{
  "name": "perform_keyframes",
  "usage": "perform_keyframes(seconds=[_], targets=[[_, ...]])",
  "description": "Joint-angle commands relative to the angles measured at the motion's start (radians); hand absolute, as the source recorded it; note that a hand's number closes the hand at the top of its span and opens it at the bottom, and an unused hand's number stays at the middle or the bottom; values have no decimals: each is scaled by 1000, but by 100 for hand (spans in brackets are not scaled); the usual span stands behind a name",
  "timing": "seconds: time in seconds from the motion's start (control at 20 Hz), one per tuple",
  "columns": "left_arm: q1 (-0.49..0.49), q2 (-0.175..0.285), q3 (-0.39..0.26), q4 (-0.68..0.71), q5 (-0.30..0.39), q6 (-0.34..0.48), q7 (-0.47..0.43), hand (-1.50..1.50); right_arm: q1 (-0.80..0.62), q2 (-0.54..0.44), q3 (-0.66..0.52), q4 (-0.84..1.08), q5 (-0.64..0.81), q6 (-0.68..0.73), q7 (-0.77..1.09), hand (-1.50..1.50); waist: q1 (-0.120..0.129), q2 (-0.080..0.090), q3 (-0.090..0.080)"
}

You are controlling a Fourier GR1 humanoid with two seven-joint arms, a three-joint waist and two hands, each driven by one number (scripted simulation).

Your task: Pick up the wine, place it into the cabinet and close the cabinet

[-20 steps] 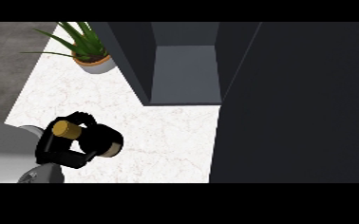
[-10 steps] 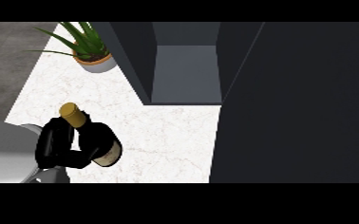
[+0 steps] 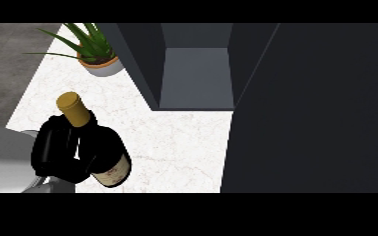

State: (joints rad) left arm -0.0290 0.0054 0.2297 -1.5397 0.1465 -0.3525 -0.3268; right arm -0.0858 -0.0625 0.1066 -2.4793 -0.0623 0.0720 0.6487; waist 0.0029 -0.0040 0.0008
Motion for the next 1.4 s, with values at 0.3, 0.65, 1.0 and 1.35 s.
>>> perform_keyframes(seconds=[0.3, 0.65, 1.0, 1.35], targets=[[6, -5, -249, -275, 8, 182, 280, 150, -70, -27, -58, -104, -84, -21, 129, -150, -5, 1, -1], [-45, -5, -413, -373, 38, 355, 369, 150, 60, 32, 33, -157, -30, -19, 82, -150, -10, 0, -1], [-255, -5, -639, -284, 0, 701, 426, 150, -1, 0, -40, -103, -90, 7, 70, -150, -14, 2, 0], [-421, -5, -661, -180, 5, 842, 451, 150, 33, 6, -29, -94, -79, 34, 45, -150, -13, 3, -1]])
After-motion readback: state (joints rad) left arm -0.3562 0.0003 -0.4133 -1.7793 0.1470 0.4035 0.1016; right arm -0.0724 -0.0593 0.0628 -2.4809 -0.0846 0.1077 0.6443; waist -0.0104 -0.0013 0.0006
